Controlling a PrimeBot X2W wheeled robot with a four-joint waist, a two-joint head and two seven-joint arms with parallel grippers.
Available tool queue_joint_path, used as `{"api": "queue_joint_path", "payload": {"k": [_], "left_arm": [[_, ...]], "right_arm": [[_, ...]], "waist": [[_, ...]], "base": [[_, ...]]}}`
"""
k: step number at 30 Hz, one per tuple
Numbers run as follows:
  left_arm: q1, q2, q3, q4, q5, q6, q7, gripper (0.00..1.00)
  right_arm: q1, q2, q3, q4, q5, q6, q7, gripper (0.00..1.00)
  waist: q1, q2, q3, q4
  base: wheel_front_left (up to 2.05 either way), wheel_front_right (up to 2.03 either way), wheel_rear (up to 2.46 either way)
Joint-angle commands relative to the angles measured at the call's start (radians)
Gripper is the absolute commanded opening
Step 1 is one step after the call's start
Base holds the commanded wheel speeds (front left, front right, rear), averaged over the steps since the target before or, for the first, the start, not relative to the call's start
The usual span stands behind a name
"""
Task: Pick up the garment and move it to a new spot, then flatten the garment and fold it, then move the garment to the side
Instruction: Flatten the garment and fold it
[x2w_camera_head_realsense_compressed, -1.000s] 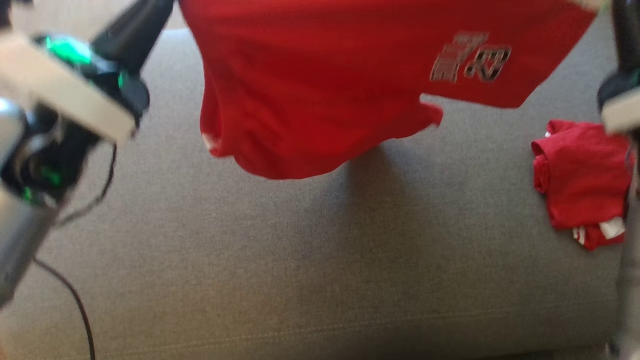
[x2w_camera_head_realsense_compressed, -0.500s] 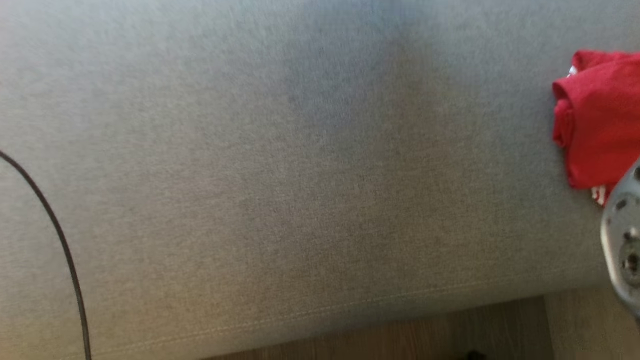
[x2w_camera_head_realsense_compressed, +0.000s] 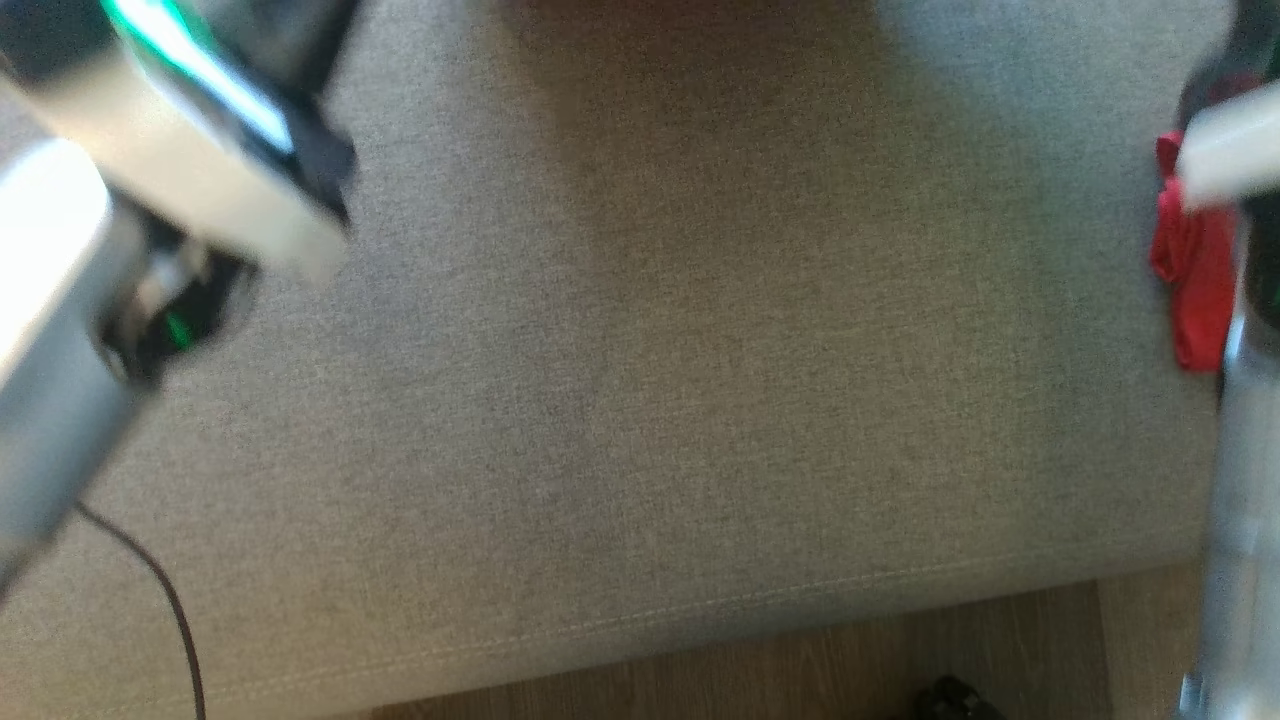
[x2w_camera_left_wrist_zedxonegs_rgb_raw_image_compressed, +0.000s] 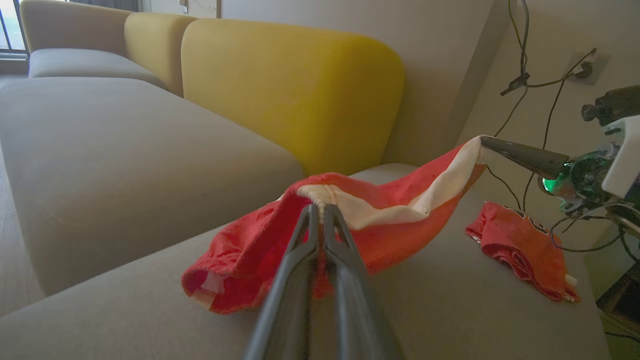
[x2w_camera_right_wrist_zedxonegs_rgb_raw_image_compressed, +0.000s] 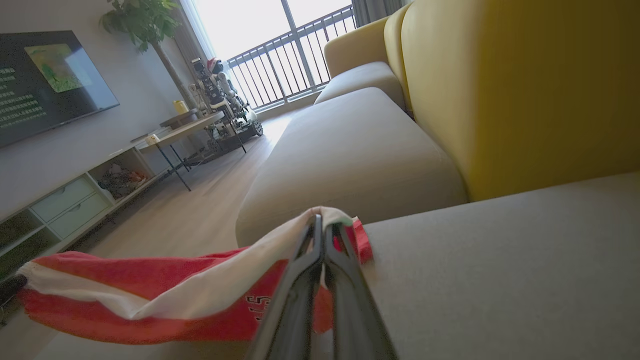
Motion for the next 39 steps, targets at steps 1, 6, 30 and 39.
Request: {"api": "queue_joint_path", "payload": {"k": [1, 6, 30, 39], "left_arm": [[0.051, 0.061, 0.055, -0.062, 0.028, -0.006, -0.006, 0.0], [0.249, 0.092, 0.089, -0.125, 0.096, -0.006, -0.006, 0.0], [0.645, -0.015, 0.134, -0.24, 0.138, -0.006, -0.006, 0.0], [0.462, -0.179, 0.103, -0.097, -0.021, -0.006, -0.006, 0.0]], "right_arm": [[0.111, 0.026, 0.007, -0.118, -0.014, 0.0, 0.037, 0.0], [0.396, 0.062, 0.001, -0.278, -0.029, 0.0, 0.097, 0.0], [0.668, 0.061, -0.158, -0.44, -0.121, 0.0, 0.222, 0.0], [0.269, 0.072, -0.181, -0.157, -0.339, 0.0, 0.231, 0.0]], "waist": [[-0.0001, 0.0, -0.014, 0.001], [-0.0001, 0.0, -0.052, 0.004], [-0.0001, 0.0, -0.212, 0.083], [-0.0001, 0.0, -0.16, 0.166]], "base": [[0.0, 0.0, 0.0], [0.0, 0.0, 0.0], [0.0, 0.0, 0.0], [0.0, 0.0, 0.0]]}}
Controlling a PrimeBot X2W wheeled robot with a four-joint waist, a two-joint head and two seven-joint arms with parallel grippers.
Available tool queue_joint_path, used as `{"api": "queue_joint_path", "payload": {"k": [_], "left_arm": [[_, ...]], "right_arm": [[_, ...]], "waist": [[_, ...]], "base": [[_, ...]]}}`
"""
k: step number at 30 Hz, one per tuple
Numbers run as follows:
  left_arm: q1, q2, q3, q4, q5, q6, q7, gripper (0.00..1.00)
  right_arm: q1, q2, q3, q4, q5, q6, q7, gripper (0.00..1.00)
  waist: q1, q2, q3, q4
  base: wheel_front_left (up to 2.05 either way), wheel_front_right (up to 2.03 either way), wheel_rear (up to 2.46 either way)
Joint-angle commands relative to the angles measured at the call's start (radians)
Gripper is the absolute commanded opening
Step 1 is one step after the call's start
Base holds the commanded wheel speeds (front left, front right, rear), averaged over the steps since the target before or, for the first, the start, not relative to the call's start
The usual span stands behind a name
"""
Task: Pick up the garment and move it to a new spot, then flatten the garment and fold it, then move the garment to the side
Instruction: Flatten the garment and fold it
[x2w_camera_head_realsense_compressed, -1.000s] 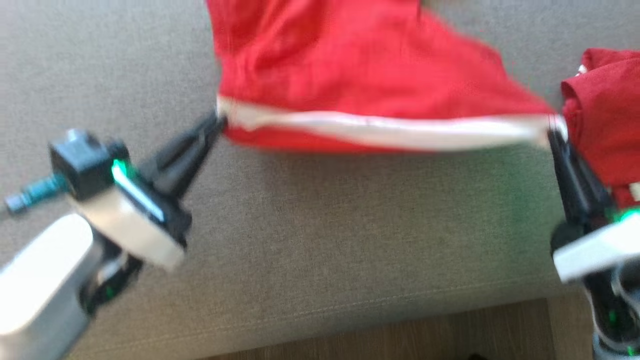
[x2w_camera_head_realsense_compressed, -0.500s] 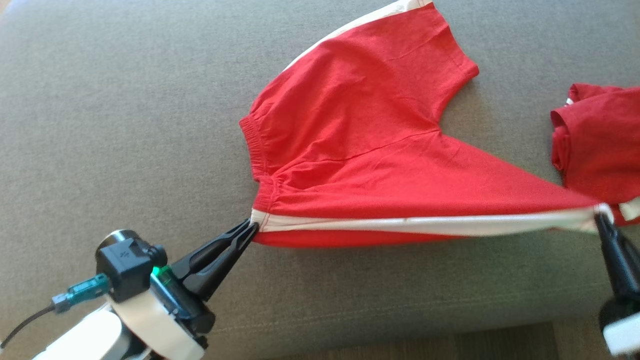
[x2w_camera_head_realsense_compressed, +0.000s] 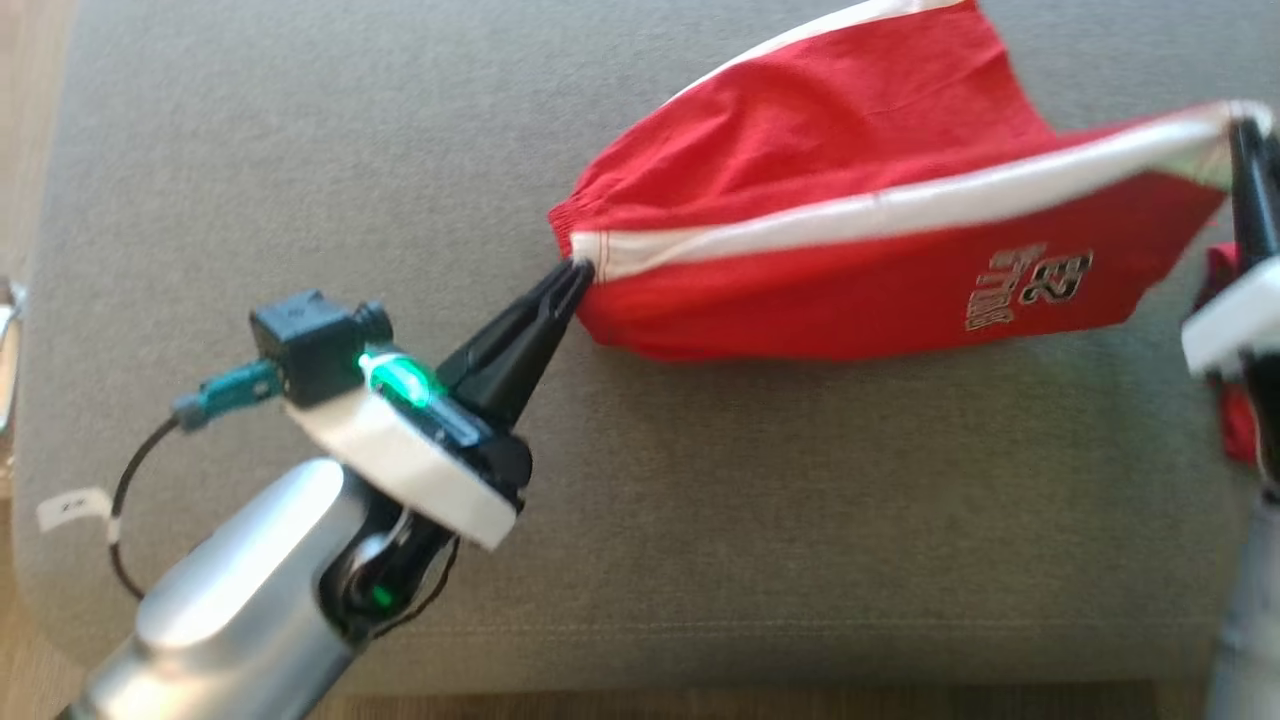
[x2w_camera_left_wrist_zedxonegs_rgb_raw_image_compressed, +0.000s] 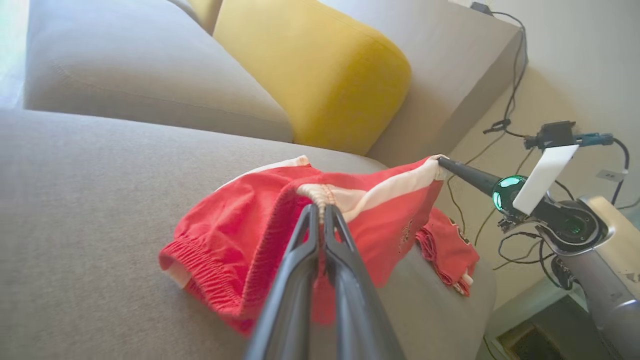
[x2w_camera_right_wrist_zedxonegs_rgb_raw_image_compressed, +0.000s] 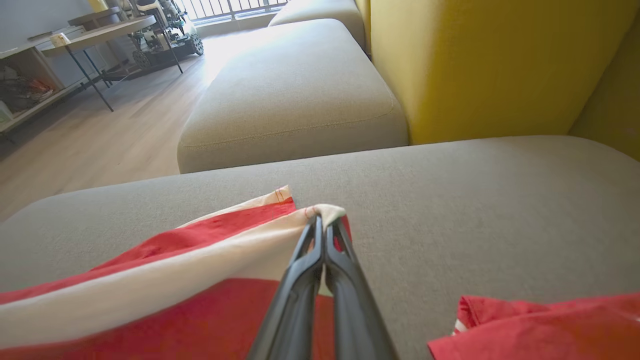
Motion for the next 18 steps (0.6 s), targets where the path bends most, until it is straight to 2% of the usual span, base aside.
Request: {"api": "queue_joint_path", "payload": {"k": [1, 8, 18], "left_arm": [[-0.063, 0.003, 0.035, 0.027, -0.039, 0.0, -0.006, 0.0], [-0.219, -0.058, -0.026, 0.19, -0.148, 0.0, -0.006, 0.0], [-0.363, -0.096, -0.073, 0.374, -0.206, 0.0, -0.006, 0.0]], "right_arm": [[-0.094, -0.012, 0.02, 0.014, -0.042, 0.0, 0.0, 0.0], [-0.337, -0.057, 0.027, 0.221, -0.131, 0.0, 0.01, 0.0], [-0.555, -0.097, 0.083, 0.448, -0.179, 0.0, -0.033, 0.0]], "waist": [[0.0, 0.0, 0.031, 0.034], [0.0, 0.0, 0.109, 0.082], [0.0, 0.0, 0.188, 0.106]], "base": [[0.0, 0.0, 0.0], [0.0, 0.0, 0.0], [0.0, 0.0, 0.0]]}}
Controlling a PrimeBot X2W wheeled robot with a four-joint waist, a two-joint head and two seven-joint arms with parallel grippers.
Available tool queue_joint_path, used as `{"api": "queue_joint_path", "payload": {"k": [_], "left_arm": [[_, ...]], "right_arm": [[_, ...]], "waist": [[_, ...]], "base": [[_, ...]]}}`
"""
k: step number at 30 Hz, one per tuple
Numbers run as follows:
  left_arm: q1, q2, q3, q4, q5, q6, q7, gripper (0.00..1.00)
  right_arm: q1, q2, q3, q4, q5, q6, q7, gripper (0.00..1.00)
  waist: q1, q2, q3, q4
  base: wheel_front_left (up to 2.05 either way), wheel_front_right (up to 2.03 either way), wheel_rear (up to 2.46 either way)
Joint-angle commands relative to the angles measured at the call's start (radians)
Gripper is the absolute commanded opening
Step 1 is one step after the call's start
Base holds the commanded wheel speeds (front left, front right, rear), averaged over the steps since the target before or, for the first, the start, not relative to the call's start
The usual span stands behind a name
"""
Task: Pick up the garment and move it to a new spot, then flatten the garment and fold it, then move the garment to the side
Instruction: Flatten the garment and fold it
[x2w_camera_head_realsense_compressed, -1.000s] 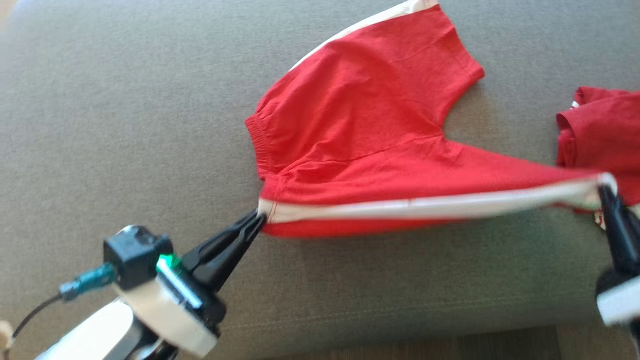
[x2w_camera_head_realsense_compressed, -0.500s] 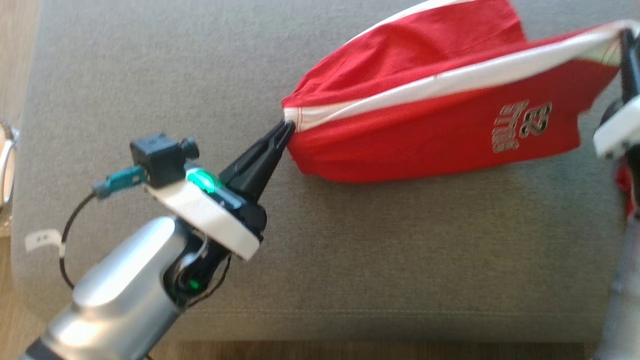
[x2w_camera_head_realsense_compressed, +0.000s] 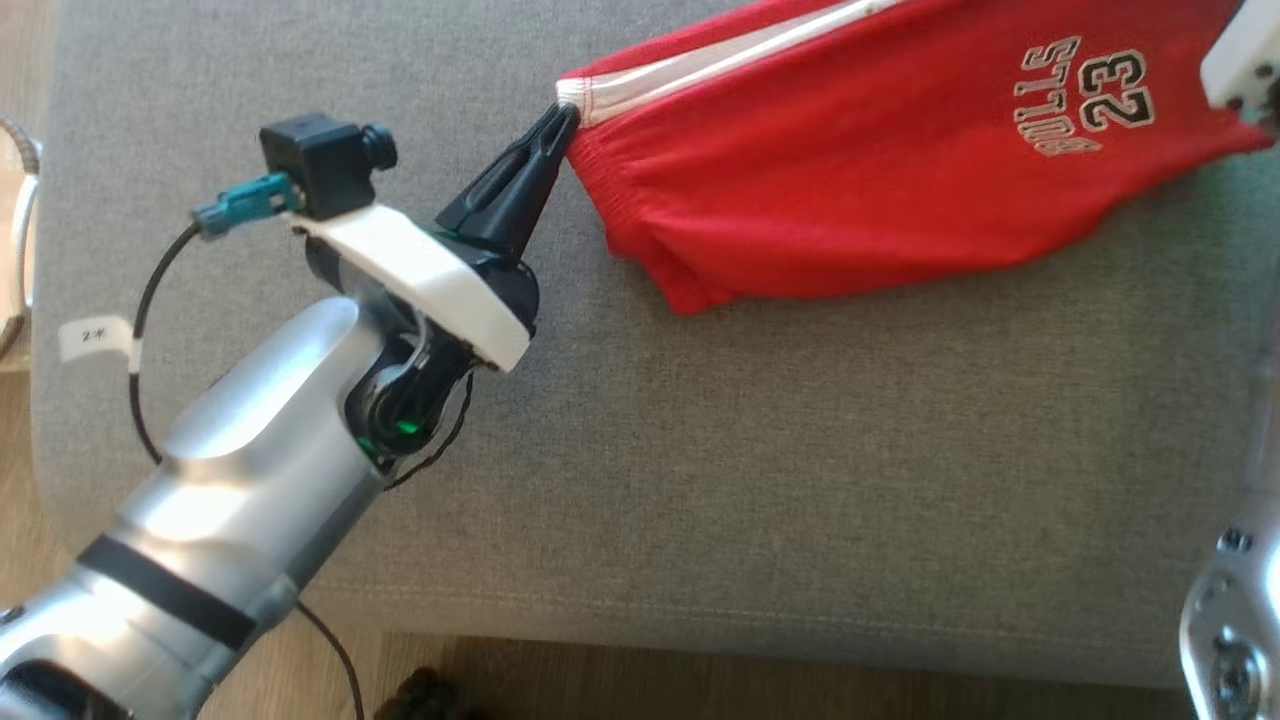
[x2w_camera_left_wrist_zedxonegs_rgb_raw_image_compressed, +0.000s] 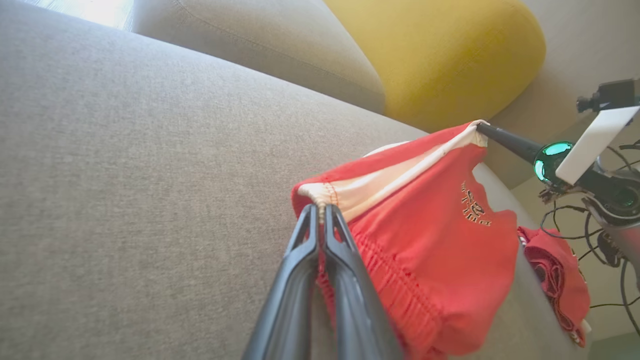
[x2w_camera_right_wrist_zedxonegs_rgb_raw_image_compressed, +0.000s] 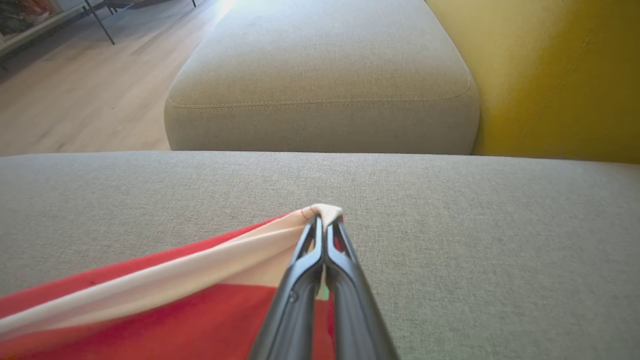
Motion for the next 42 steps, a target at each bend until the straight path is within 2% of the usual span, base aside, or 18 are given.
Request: {"api": "queue_joint_path", "payload": {"k": [1, 18, 19, 20, 21, 22, 26, 27, 28, 34, 35, 42], "left_arm": [[-0.044, 0.023, 0.027, -0.009, -0.002, 0.0, -0.006, 0.0], [-0.127, -0.006, -0.034, 0.102, 0.016, 0.0, -0.006, 0.0], [-0.129, -0.006, -0.034, 0.108, 0.026, 0.0, -0.006, 0.07], [-0.13, -0.01, -0.021, 0.124, 0.045, 0.0, -0.006, 0.44], [-0.13, -0.012, -0.011, 0.134, 0.061, 0.0, -0.006, 0.88], [-0.128, -0.015, 0.005, 0.148, 0.077, 0.0, -0.006, 1.0], [-0.093, -0.02, 0.102, 0.188, 0.199, 0.006, -0.006, 1.0], [-0.093, -0.02, 0.102, 0.188, 0.199, 0.006, -0.006, 1.0], [-0.049, -0.021, 0.163, 0.175, 0.279, 0.03, -0.006, 1.0], [0.178, -0.025, 0.338, 0.011, 0.504, 0.137, -0.006, 1.0], [0.178, -0.025, 0.338, 0.011, 0.504, 0.137, -0.006, 1.0], [0.43, -0.075, 0.444, -0.202, 0.684, 0.208, -0.006, 1.0]], "right_arm": [[-0.042, -0.007, 0.016, -0.021, -0.011, 0.0, -0.013, 0.0], [-0.205, -0.018, 0.036, 0.252, -0.048, 0.0, -0.11, 0.0], [-0.206, -0.015, 0.04, 0.262, -0.05, 0.0, -0.117, 0.17], [-0.209, -0.007, 0.04, 0.272, -0.049, 0.0, -0.143, 1.0], [-0.208, -0.002, 0.042, 0.274, -0.047, 0.0, -0.156, 1.0], [-0.204, 0.004, 0.042, 0.276, -0.044, 0.0, -0.168, 1.0], [-0.154, 0.033, 0.053, 0.275, 0.003, 0.0, -0.204, 1.0], [-0.154, 0.033, 0.053, 0.275, 0.003, 0.0, -0.204, 1.0], [-0.104, 0.043, 0.073, 0.275, 0.035, 0.0, -0.197, 1.0], [0.046, 0.04, 0.072, 0.303, 0.082, 0.0, -0.145, 1.0], [0.046, 0.04, 0.072, 0.303, 0.082, 0.0, -0.145, 1.0], [0.103, -0.019, -0.031, 0.421, 0.041, 0.0, -0.122, 1.0]], "waist": [[0.0, 0.0, 0.016, 0.007], [0.0, 0.0, 0.054, 0.017], [0.0, 0.0, 0.053, 0.017], [0.0, 0.0, 0.047, 0.016], [0.0, 0.0, 0.043, 0.015], [0.0, 0.0, 0.036, 0.013], [0.0, 0.0, -0.007, 0.0], [0.0, 0.0, -0.007, 0.0], [0.0, 0.0, -0.038, -0.009], [0.0, 0.0, -0.136, -0.022], [0.0, 0.0, -0.136, -0.022], [0.0, 0.0, -0.215, 0.043]], "base": [[0.0, 0.0, 0.0], [0.0, 0.0, 0.0], [0.0, 0.0, 0.0], [0.0, 0.0, 0.0], [0.0, 0.0, 0.0], [0.0, 0.0, 0.0], [0.0, 0.0, 0.0], [0.0, 0.0, 0.0], [0.0, 0.0, 0.0], [0.0, 0.0, 0.0], [0.0, 0.0, 0.0], [0.0, 0.0, 0.0]]}}
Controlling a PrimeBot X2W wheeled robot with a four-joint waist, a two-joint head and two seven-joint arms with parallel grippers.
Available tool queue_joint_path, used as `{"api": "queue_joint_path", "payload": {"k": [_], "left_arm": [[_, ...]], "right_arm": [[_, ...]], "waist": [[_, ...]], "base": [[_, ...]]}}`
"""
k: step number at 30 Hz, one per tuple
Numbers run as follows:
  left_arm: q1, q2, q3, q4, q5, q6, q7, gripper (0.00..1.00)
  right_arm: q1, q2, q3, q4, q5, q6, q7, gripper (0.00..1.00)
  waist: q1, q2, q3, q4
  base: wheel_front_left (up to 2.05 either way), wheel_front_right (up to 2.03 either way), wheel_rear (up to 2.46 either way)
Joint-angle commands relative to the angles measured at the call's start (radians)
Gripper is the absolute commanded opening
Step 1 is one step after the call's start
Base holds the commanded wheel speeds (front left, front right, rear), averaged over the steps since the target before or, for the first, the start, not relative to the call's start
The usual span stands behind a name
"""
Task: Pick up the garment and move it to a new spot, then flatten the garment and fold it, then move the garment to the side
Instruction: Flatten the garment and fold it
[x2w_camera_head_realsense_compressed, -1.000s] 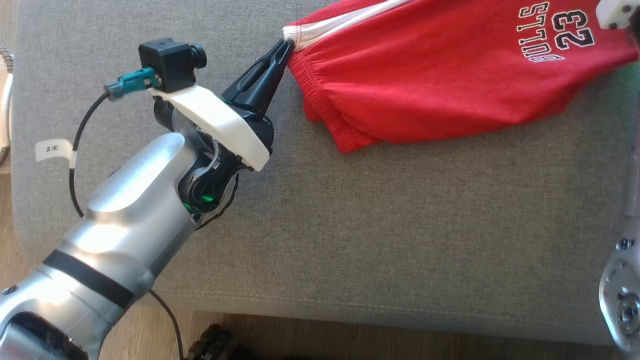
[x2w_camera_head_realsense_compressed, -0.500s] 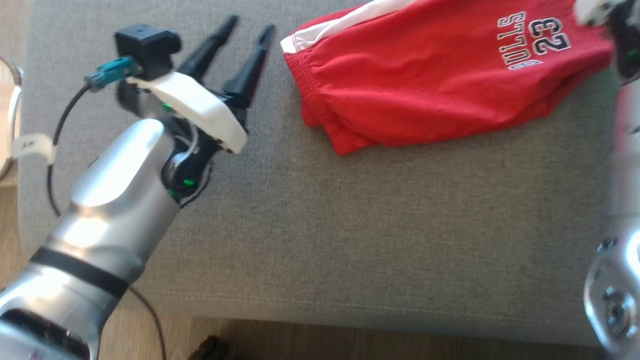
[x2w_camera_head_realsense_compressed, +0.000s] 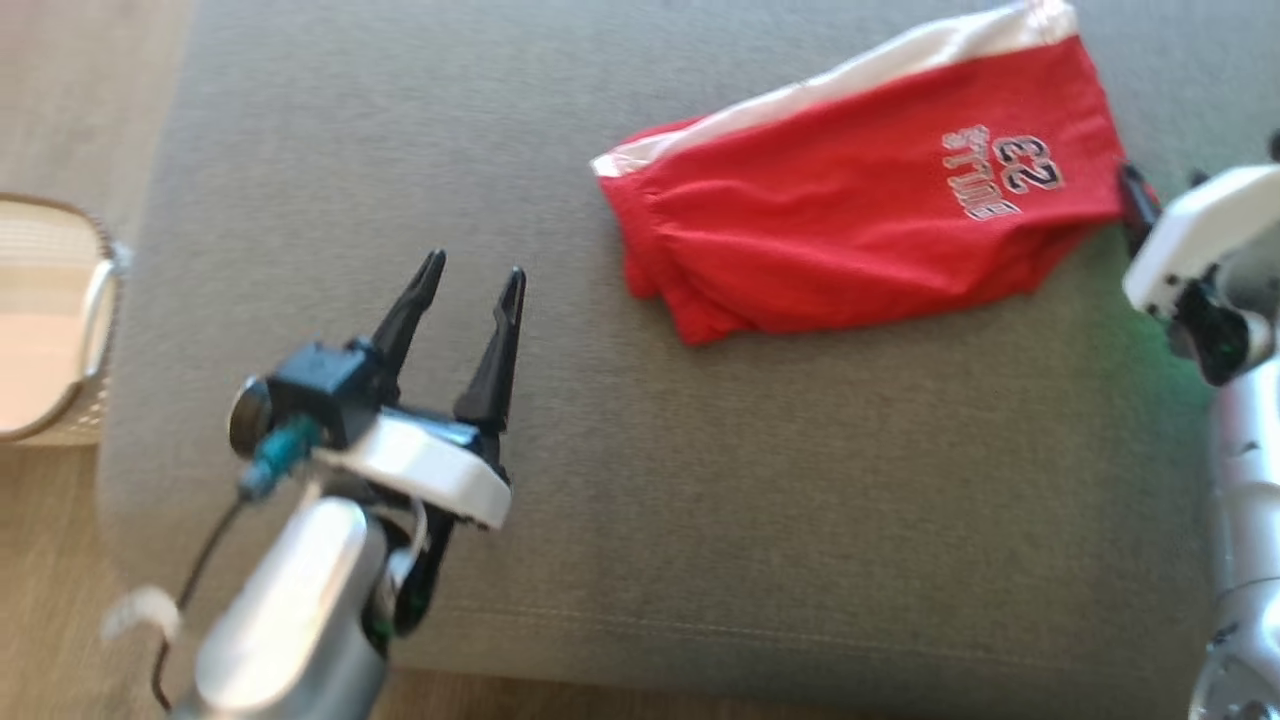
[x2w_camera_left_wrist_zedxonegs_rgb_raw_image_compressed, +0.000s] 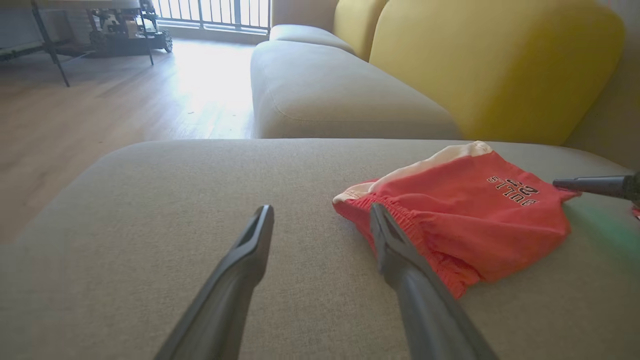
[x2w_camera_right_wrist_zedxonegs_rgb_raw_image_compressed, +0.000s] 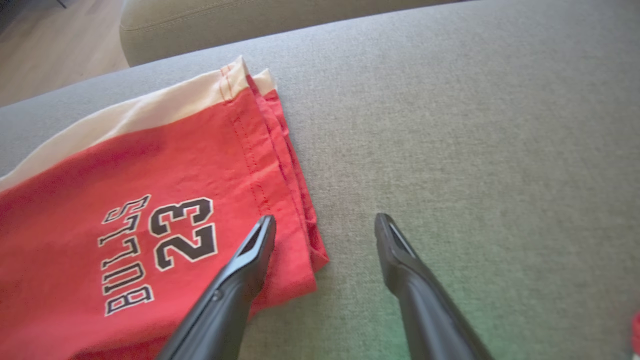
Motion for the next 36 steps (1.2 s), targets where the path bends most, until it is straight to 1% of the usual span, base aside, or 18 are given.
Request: {"api": "queue_joint_path", "payload": {"k": [1, 8, 12, 13, 15, 16, 17, 18, 22, 26, 28, 32, 36], "left_arm": [[-0.001, 0.011, 0.057, -0.058, 0.024, 0.011, -0.006, 1.0], [0.128, -0.047, 0.114, -0.209, 0.129, 0.027, -0.006, 1.0], [0.176, -0.088, 0.145, -0.259, 0.162, 0.015, -0.006, 1.0], [0.185, -0.096, 0.15, -0.262, 0.172, 0.01, -0.006, 1.0], [0.198, -0.107, 0.157, -0.261, 0.194, -0.001, -0.006, 1.0], [0.202, -0.112, 0.159, -0.26, 0.203, -0.006, -0.006, 1.0], [0.206, -0.117, 0.162, -0.258, 0.211, -0.012, -0.006, 1.0], [0.21, -0.121, 0.166, -0.256, 0.219, -0.018, -0.006, 1.0], [0.223, -0.131, 0.189, -0.249, 0.244, -0.028, -0.006, 1.0], [0.239, -0.137, 0.222, -0.248, 0.261, -0.029, -0.006, 1.0], [0.252, -0.14, 0.236, -0.246, 0.265, -0.032, -0.006, 1.0], [0.275, -0.147, 0.251, -0.235, 0.268, -0.045, -0.006, 1.0], [0.279, -0.154, 0.242, -0.226, 0.281, -0.064, -0.006, 1.0]], "right_arm": [[-0.009, -0.003, 0.005, -0.011, -0.021, 0.0, 0.004, 1.0], [-0.058, -0.037, -0.09, 0.088, -0.105, 0.0, 0.002, 1.0], [-0.087, -0.05, -0.153, 0.141, -0.162, 0.0, 0.001, 1.0], [-0.093, -0.053, -0.168, 0.155, -0.177, 0.0, 0.005, 0.98], [-0.1, -0.054, -0.191, 0.183, -0.204, 0.0, 0.012, 0.63], [-0.102, -0.055, -0.201, 0.196, -0.215, 0.0, 0.013, 0.48], [-0.104, -0.056, -0.207, 0.211, -0.223, 0.0, 0.017, 0.2], [-0.103, -0.052, -0.214, 0.226, -0.23, 0.0, 0.022, 0.0], [-0.104, -0.038, -0.222, 0.261, -0.25, 0.0, 0.034, 0.0], [-0.121, -0.058, -0.197, 0.259, -0.243, 0.0, -0.014, 0.0], [-0.125, -0.069, -0.168, 0.252, -0.238, 0.0, -0.032, 0.0], [-0.118, -0.129, -0.085, 0.226, -0.251, 0.0, -0.051, 0.0], [-0.115, -0.185, -0.049, 0.196, -0.24, 0.0, -0.05, 0.0]], "waist": [[0.0, 0.0, -0.027, 0.042], [0.0, 0.0, -0.014, 0.114], [0.0, 0.0, -0.006, 0.136], [0.0, 0.0, -0.005, 0.139], [0.0, 0.0, -0.004, 0.143], [0.0, 0.0, -0.005, 0.144], [0.0, 0.0, -0.006, 0.145], [0.0, 0.0, -0.009, 0.145], [0.0, 0.0, -0.02, 0.127], [0.0, 0.0, -0.037, 0.083], [0.0, 0.0, -0.051, 0.054], [0.0, 0.0, -0.075, 0.007], [0.0, 0.0, -0.088, -0.01]], "base": [[0.0, 0.0, 0.0], [0.0, 0.0, 0.0], [0.0, 0.0, 0.0], [0.0, 0.0, 0.0], [0.0, 0.0, 0.0], [0.0, 0.0, 0.0], [0.0, 0.0, 0.0], [0.0, 0.0, 0.0], [0.0, 0.0, 0.0], [0.0, 0.0, 0.0], [0.0, 0.0, 0.0], [0.0, 0.0, 0.0], [0.0, 0.0, 0.0]]}}
